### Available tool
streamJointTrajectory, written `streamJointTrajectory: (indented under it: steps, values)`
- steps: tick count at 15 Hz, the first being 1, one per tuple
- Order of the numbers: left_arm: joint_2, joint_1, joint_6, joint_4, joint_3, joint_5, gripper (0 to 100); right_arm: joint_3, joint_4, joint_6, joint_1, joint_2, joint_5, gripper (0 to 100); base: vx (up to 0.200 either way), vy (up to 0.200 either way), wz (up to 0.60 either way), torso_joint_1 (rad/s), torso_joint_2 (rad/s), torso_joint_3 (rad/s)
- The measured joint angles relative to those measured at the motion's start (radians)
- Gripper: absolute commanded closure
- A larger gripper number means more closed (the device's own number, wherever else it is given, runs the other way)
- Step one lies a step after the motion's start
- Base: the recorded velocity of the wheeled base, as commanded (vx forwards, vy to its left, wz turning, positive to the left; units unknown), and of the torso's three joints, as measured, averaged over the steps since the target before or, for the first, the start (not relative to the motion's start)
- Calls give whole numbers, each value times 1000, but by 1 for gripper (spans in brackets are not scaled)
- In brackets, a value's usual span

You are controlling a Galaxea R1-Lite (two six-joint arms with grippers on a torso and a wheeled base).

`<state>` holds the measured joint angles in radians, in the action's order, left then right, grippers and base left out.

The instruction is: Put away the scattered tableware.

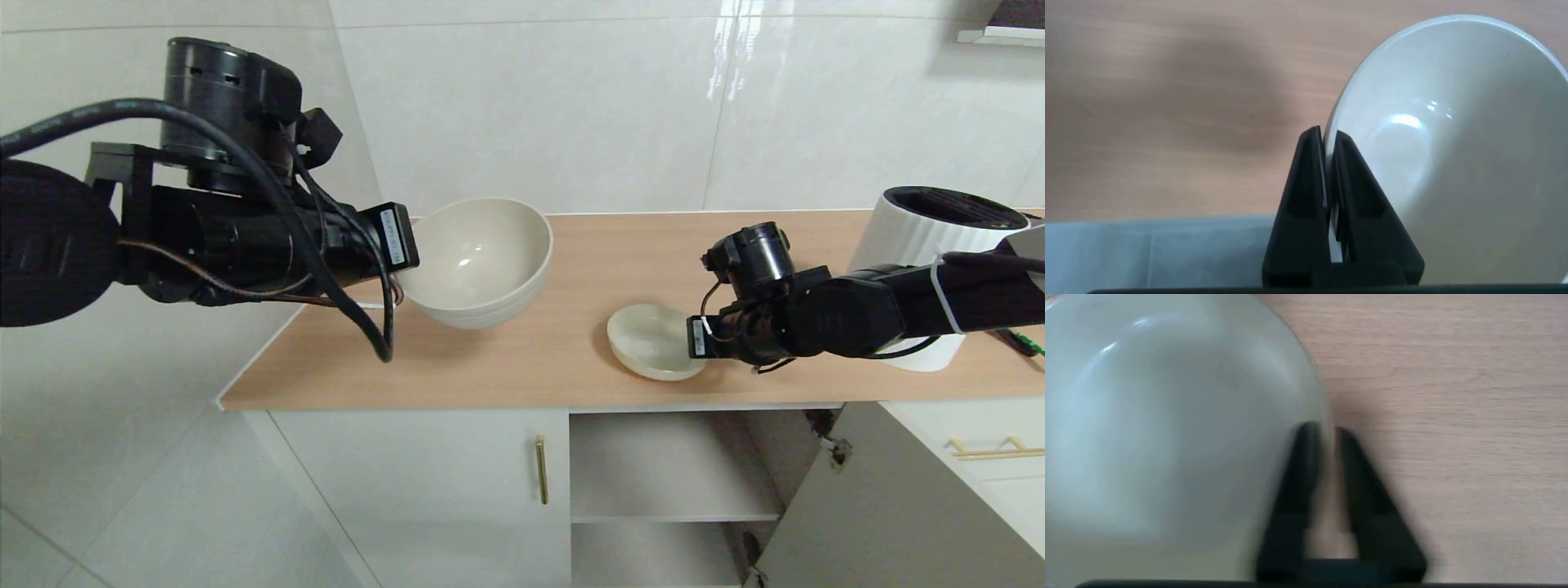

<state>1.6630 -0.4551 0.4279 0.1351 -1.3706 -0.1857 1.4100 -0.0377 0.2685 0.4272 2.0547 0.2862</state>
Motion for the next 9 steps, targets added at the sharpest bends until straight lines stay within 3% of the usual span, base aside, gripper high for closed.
streamJointTrajectory:
  steps: [3, 6, 9]
  values:
    - [-46, -14, -1, 0, 29, 61, 100, 9, -9, 39, 0, -11, -24, 100, 0, 0, 0, 0, 0, 0]
    - [-94, -24, -33, -1, 113, 99, 100, -25, -71, 60, 0, -111, -117, 100, 0, 0, 0, 0, 0, 0]
    - [-146, -44, -40, -3, 214, 108, 100, -103, -177, 73, 4, -267, -223, 100, 0, 0, 0, 0, 0, 0]
